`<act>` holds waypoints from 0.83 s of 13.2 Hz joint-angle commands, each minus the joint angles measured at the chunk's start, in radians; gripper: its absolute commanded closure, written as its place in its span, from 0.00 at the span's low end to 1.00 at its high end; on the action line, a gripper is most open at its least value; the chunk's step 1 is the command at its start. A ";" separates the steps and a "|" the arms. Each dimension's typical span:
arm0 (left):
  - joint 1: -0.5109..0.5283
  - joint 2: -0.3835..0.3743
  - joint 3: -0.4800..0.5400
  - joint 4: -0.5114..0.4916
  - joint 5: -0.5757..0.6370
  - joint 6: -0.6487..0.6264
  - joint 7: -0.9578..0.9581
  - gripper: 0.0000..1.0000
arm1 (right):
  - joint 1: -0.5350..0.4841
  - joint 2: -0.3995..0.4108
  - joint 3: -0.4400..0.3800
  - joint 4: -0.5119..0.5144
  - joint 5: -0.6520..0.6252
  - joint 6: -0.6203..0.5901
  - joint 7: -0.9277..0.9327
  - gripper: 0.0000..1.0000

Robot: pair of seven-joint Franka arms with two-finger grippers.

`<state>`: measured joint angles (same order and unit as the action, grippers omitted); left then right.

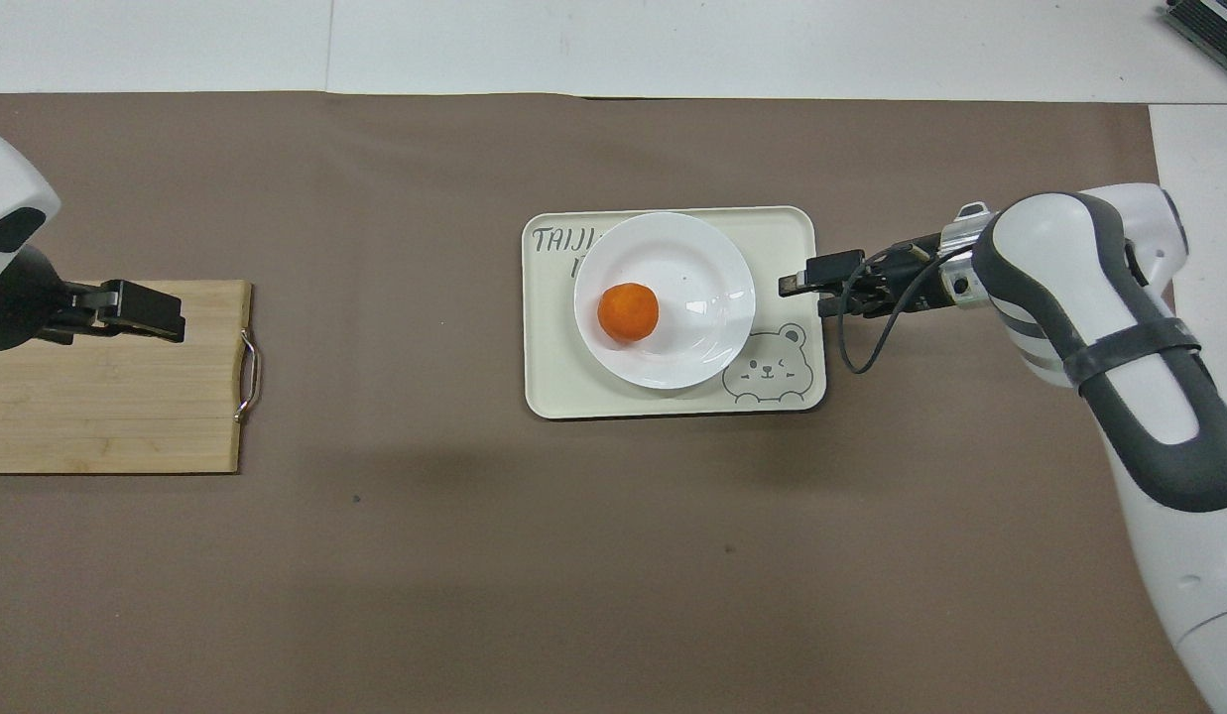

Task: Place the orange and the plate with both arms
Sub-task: 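Release the plate and withdraw the right gripper away from the tray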

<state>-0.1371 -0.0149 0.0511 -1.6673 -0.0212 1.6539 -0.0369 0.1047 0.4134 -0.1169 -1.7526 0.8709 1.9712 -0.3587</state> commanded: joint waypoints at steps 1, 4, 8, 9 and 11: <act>0.011 -0.014 -0.007 -0.005 0.020 -0.008 0.011 0.00 | 0.004 -0.088 0.007 -0.011 -0.227 0.047 0.110 0.00; 0.011 -0.014 -0.007 -0.005 0.020 -0.008 0.011 0.00 | 0.006 -0.168 0.007 -0.007 -0.468 0.047 0.254 0.00; 0.011 -0.014 -0.007 -0.005 0.020 -0.006 0.011 0.00 | -0.007 -0.281 0.003 -0.005 -0.711 0.018 0.276 0.00; 0.011 -0.014 -0.007 -0.005 0.020 -0.008 0.011 0.00 | -0.013 -0.309 -0.003 -0.004 -0.734 -0.001 0.274 0.00; 0.011 -0.014 -0.007 -0.005 0.020 -0.008 0.011 0.00 | -0.031 -0.359 -0.006 0.018 -0.753 -0.075 0.309 0.00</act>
<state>-0.1371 -0.0149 0.0511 -1.6673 -0.0212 1.6539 -0.0369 0.0938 0.1083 -0.1256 -1.7393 0.1563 1.9566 -0.0982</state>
